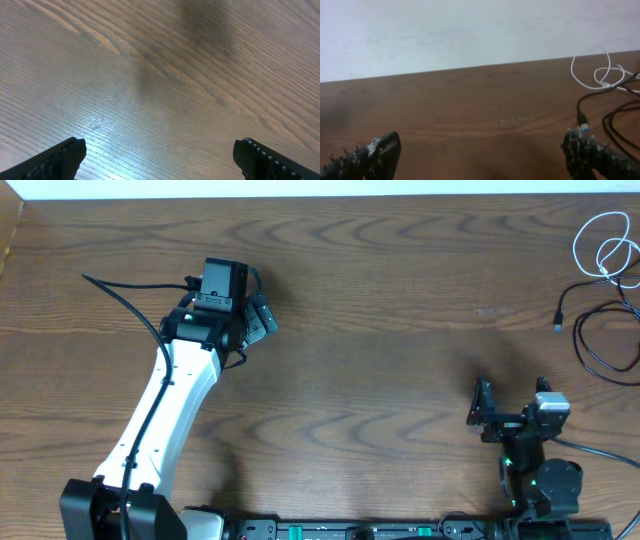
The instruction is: Untangle cables
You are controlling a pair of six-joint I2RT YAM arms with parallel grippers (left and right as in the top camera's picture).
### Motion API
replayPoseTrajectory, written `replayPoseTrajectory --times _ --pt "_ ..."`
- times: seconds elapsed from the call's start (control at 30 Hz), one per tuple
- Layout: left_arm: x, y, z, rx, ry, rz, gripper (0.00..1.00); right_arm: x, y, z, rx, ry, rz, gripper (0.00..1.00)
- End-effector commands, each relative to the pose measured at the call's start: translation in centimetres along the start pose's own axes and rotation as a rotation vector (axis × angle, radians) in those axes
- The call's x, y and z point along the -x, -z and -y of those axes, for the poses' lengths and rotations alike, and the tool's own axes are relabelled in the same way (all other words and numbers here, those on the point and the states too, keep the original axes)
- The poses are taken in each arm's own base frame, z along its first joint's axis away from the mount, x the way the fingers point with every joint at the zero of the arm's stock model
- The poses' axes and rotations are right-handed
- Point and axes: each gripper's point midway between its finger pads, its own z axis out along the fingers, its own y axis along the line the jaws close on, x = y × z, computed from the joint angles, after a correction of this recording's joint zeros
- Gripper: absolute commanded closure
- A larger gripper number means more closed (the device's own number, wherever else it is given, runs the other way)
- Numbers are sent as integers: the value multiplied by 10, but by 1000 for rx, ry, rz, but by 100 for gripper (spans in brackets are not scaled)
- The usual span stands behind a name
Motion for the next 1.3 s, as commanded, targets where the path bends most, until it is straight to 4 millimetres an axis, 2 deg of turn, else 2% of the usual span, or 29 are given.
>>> replayPoseTrajectory --times 0.0,0.87,1.0,1.27 --pt "2 1 -2 5 9 6 1 -6 0 1 -1 -8 -9 1" --pt "2 1 -2 6 8 6 1 -6 0 1 2 -7 -9 1" --pt "11 2 -17 93 -19 57 1 -6 0 0 2 -7 -8 1" --pt "13 2 -19 99 -15 64 1 -6 0 0 2 -7 -8 1"
